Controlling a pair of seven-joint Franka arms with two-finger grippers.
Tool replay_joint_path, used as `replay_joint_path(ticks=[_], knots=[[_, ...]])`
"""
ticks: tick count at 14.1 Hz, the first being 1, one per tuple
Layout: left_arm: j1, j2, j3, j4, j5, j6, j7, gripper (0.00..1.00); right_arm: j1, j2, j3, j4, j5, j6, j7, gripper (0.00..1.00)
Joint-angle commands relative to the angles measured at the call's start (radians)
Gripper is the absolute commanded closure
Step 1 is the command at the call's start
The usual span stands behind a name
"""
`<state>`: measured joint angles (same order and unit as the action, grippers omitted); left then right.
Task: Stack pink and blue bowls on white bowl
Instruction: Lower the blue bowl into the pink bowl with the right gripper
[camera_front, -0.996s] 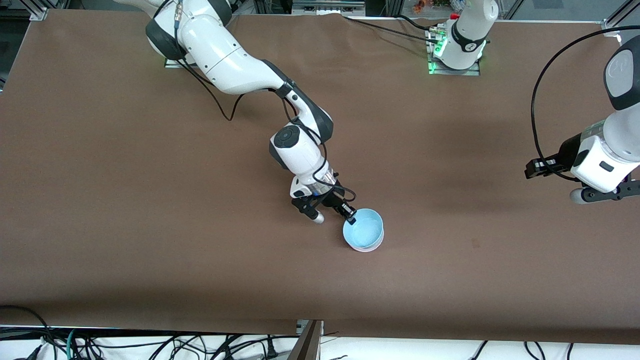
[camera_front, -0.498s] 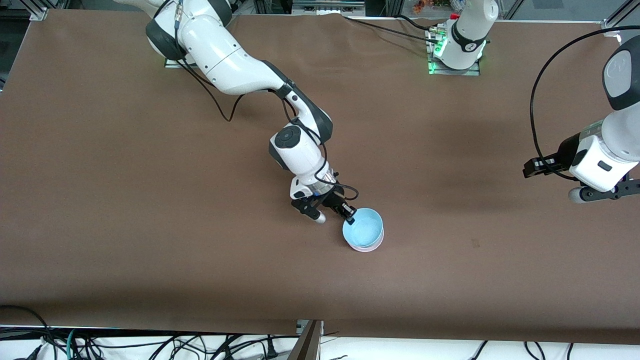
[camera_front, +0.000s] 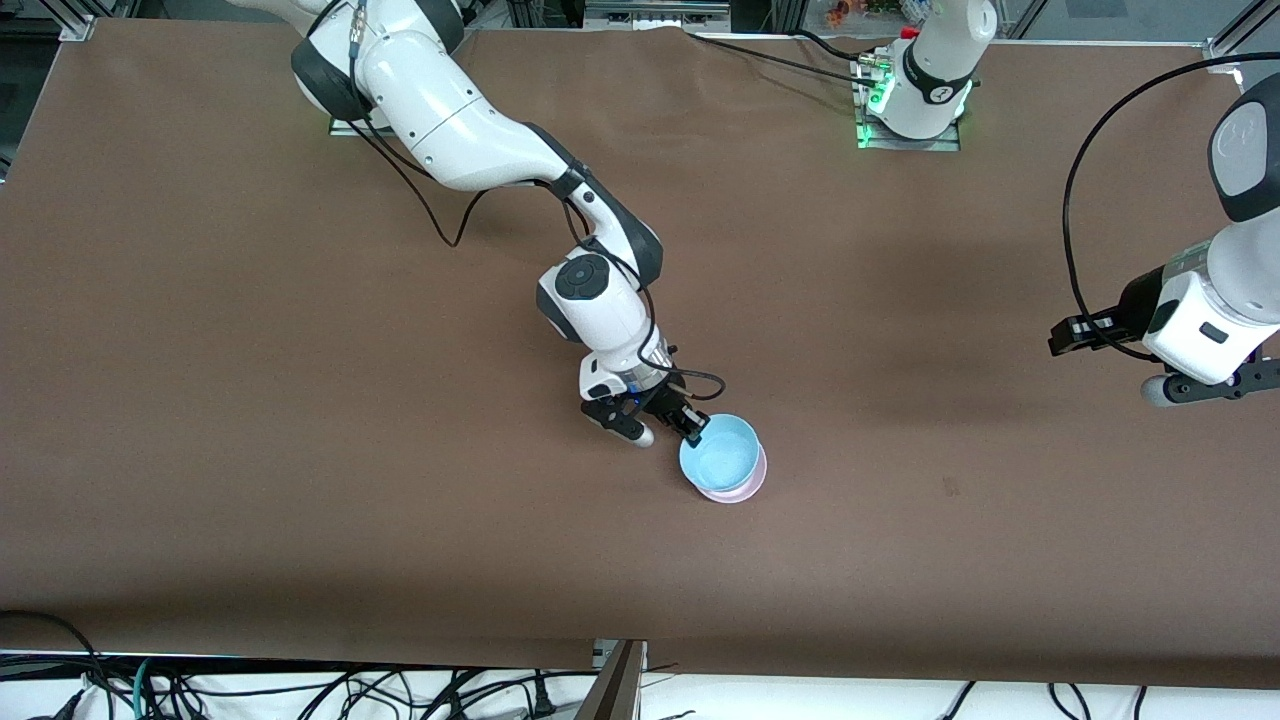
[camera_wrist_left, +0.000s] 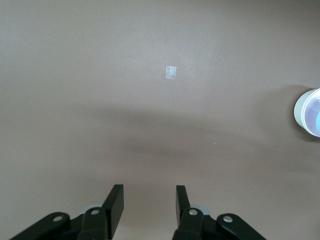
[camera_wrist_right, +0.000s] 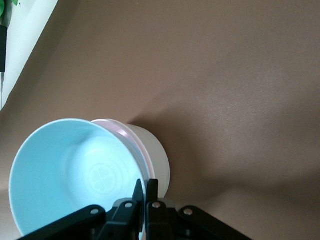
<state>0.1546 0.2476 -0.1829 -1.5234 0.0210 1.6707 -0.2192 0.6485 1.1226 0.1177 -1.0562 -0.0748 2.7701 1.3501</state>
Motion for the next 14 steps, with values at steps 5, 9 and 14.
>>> replay_joint_path(ticks=[5, 9, 14], knots=[[0.010, -0.031, -0.003, -0.038, -0.012, 0.018, 0.026, 0.50, 0.010, 0.014, -0.010, 0.041, -0.019, -0.061, -0.009, 1.00], [0.011, -0.031, -0.003, -0.038, -0.012, 0.018, 0.026, 0.50, 0.010, 0.013, -0.010, 0.042, -0.019, -0.112, -0.034, 1.00], [0.011, -0.031, -0.003, -0.038, -0.012, 0.018, 0.026, 0.50, 0.008, 0.013, -0.004, 0.044, -0.019, -0.112, -0.036, 0.88]])
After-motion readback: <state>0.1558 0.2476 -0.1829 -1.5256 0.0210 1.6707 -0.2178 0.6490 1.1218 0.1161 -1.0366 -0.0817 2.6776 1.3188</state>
